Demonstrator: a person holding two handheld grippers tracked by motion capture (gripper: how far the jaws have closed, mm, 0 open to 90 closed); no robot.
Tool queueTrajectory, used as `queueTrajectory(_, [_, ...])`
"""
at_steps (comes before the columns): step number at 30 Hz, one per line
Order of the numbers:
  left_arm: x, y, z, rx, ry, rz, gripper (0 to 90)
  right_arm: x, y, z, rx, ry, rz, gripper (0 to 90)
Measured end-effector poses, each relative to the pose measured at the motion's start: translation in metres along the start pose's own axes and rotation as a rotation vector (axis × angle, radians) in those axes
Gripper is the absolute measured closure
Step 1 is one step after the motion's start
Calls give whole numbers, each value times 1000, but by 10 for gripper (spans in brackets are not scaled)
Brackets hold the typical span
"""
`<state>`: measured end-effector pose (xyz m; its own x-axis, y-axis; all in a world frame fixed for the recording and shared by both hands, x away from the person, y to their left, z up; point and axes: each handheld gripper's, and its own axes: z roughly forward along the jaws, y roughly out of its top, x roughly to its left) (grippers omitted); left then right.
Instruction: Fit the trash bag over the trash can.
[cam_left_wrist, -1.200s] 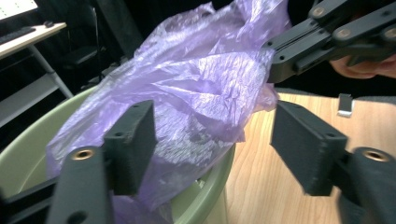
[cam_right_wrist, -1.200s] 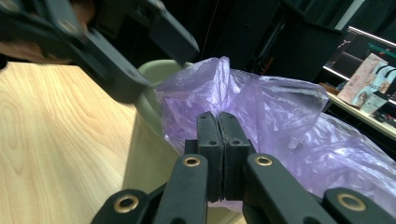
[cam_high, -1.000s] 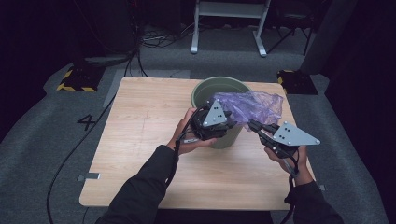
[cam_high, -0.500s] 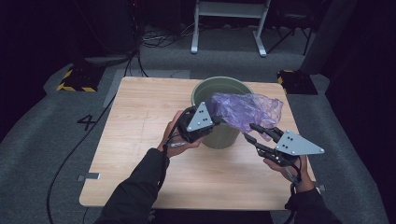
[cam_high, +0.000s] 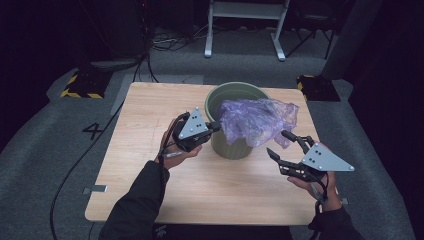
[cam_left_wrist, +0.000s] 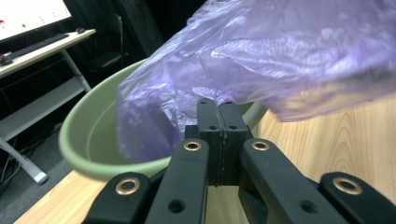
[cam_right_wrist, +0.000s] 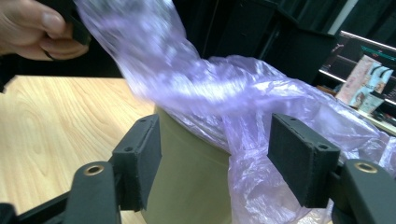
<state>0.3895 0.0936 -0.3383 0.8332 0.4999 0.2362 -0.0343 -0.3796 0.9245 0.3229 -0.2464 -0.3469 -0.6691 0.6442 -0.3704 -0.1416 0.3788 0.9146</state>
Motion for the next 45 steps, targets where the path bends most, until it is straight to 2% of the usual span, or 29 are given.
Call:
queueTrajectory(10, [9, -14, -22, -20, 27, -43, 897, -1, -2, -6, -31, -28, 17, 367])
queueTrajectory(16, [9, -24, -27, -6, 36, -56, 837, -6, -9, -2, 1, -51, 40, 347])
queueTrajectory(19, [9, -28, -30, 0, 65, -77, 671, -7, -10, 2, -2, -26, 52, 390])
queueTrajectory(20, [10, -28, -31, 0, 67, -84, 609, -6, -10, 4, 3, -26, 40, 468])
queueTrajectory(21, [10, -29, -33, 11, 76, -101, 535, -6, -10, 5, 3, -23, 32, 508])
queueTrajectory(22, [10, -30, -34, 17, 81, -113, 422, -5, -10, 6, 2, -18, 24, 534])
queueTrajectory(23, [11, -31, -36, 19, 85, -122, 356, -5, -10, 7, 1, -13, 19, 602])
queueTrajectory(27, [12, -36, -48, 6, 63, -164, 210, -7, -8, 10, -11, -9, 3, 745])
queueTrajectory(32, [2, -30, -57, -28, 8, -124, 156, -12, -1, 15, -9, -35, -5, 815])
queueTrajectory(35, [-7, -23, -57, -66, -43, -103, 148, -15, 5, 19, -11, -37, -1, 832])
queueTrajectory(37, [-12, -18, -54, -69, -60, -87, 148, -18, 9, 22, -14, -34, 8, 837])
queueTrajectory(41, [-21, -8, -46, -55, -73, -52, 148, -21, 18, 28, -12, -39, 0, 836])
queueTrajectory(44, [-25, -2, -40, -57, -97, -42, 161, -21, 26, 32, -17, -31, -10, 848])
queueTrajectory(45, [-27, -1, -38, -50, -80, -31, 176, -20, 28, 32, -17, -29, -11, 849])
